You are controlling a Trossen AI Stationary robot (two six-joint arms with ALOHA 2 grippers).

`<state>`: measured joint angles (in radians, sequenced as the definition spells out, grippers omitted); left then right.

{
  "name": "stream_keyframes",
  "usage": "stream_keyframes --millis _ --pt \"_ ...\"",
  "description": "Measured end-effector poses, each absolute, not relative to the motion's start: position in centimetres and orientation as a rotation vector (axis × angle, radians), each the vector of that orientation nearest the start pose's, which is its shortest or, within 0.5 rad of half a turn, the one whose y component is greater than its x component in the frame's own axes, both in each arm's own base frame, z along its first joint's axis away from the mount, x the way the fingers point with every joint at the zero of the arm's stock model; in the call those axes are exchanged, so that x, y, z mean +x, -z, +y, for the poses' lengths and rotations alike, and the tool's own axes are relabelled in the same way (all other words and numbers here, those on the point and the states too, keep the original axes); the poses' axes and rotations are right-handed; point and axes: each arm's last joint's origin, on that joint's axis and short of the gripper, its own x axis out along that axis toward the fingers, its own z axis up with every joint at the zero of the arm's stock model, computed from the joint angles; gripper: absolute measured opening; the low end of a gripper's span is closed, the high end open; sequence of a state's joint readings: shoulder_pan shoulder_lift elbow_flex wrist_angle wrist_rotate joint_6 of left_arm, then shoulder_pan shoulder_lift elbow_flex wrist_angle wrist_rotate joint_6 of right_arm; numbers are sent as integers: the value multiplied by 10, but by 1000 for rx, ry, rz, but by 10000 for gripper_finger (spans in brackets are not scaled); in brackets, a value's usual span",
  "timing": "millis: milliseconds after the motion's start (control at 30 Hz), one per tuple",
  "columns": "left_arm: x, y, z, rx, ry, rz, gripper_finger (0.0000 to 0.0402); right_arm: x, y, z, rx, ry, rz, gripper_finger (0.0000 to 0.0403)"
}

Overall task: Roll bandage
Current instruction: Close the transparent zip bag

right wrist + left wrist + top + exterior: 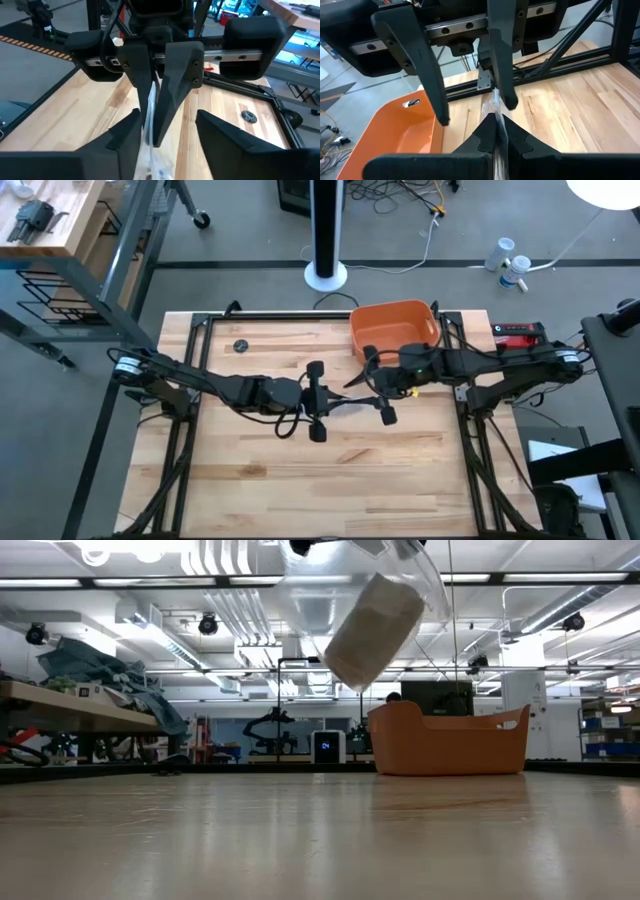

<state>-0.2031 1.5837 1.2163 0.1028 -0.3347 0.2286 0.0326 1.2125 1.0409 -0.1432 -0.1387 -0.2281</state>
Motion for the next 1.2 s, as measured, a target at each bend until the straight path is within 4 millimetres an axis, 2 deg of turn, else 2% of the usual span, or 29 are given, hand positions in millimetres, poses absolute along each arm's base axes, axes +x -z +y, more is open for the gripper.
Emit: stream_keyframes --millis 167,367,433,667,867,967,1100,1200 --pt "360 -311 -65 295 -101 267 0 271 -338 13 -208 -208 295 103" --pt "360 -312 -65 293 -106 259 0 271 -337 13 -229 -217 296 11" --pt "360 -312 -65 293 -108 259 0 271 -337 13 -227 -217 297 12" --pt "359 -310 -64 304 -150 279 0 269 -333 13 -172 -204 351 53" --pt "359 -310 -66 305 -148 278 0 268 -330 13 -208 -215 373 77" --pt "359 -310 -66 306 -147 282 0 268 -330 13 -222 -218 373 66" --pt "358 -309 -66 311 -148 295 0 268 -329 13 -254 -229 380 11" --pt "358 -309 -69 312 -141 293 0 268 -329 13 -222 -229 382 18"
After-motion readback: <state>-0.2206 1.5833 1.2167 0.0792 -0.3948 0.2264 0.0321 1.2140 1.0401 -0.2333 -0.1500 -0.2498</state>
